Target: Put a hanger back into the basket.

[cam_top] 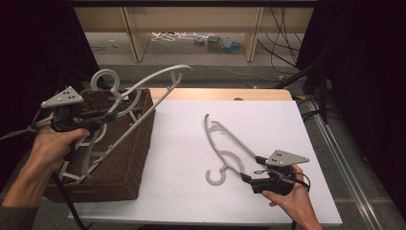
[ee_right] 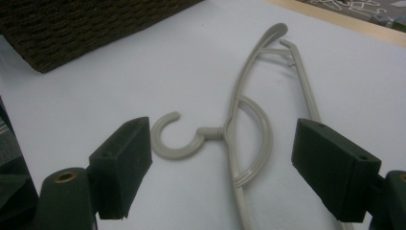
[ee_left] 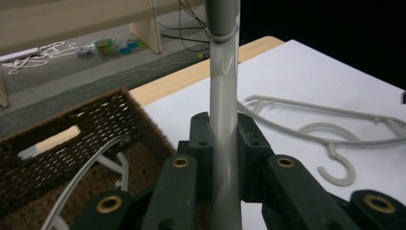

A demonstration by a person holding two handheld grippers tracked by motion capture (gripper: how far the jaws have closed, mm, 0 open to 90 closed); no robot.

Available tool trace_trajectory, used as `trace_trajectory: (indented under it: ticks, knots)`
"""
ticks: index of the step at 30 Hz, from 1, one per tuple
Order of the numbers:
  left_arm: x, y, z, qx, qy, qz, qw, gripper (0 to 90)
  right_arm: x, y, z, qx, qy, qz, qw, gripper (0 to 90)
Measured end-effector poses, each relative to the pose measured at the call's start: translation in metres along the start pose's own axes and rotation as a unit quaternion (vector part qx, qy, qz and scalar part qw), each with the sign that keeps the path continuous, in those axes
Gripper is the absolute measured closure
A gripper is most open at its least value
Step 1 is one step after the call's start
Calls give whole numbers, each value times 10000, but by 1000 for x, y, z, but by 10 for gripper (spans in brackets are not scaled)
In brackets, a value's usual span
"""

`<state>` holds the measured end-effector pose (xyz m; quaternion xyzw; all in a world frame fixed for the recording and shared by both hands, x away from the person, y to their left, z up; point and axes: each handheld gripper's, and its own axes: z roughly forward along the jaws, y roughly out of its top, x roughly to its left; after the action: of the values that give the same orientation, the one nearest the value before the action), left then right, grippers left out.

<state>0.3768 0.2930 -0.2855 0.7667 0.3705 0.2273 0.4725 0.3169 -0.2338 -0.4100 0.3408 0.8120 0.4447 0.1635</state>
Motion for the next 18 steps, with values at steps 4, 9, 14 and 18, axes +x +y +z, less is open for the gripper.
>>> trace_trajectory:
  ticks: [4,9,14,18]
  knots:
    - [17,-12,-5,41,190,-204,9996,794,-1,-2,2,-13,-54,20,10000,213]
    - [34,-27,-9,73,391,-314,9987,794,-3,-4,4,19,-60,52,10000,204]
    - [45,-40,-10,187,530,-269,9981,794,-1,-5,5,33,-28,77,10000,203]
    - [53,-49,-13,195,623,-349,9973,794,-2,-5,6,28,-39,52,10000,203]
